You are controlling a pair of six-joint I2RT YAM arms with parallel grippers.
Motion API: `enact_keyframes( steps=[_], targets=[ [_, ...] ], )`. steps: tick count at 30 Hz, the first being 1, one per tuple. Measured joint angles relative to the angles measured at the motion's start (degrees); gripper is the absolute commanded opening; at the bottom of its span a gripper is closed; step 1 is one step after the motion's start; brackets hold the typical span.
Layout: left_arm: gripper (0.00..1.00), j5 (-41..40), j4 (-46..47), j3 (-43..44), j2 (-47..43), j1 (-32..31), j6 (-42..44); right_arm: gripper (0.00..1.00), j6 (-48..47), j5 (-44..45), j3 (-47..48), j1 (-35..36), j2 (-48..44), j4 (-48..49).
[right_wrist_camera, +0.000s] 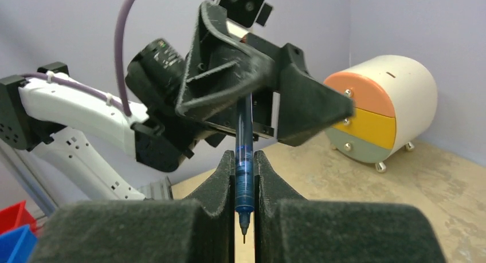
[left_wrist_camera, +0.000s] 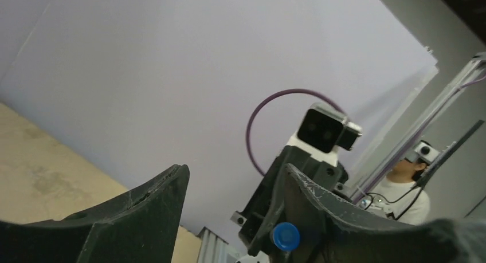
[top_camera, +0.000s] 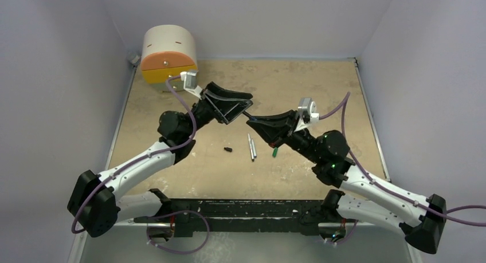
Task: Insert the pens into the pen caps
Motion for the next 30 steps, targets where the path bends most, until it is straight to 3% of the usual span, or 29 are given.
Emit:
enact_keyframes(
  steps=[4,13,21,25,30],
  targets=[
    [0.66,0.46,-16.7,6.25,-1.97,-0.02,9.2,0.0,-3.56,-1.18,5.42,-0.02,-0.72,-10.19],
    [0.68,-3.67,-53.66,24.33,-5.05,0.0,36.15,0.0,-4.63,-2.27,6.19,0.09,-5.42,-27.06],
    [0.58,-1.57,-87.06,44.37,3.8,0.0,59.19,0.0,-4.81,-1.7,9.29,0.09,-1.73,-41.33],
    [0.57,1.01,-99.93,44.19,6.6,0.0,70.38,0.0,-5.44,-0.46,11.72,0.09,-1.11,-46.66],
    [0.57,3.41,-108.67,39.12,6.97,0.13,81.46,0.0,-7.52,0.09,13.62,0.13,-0.7,-51.54]
  ],
)
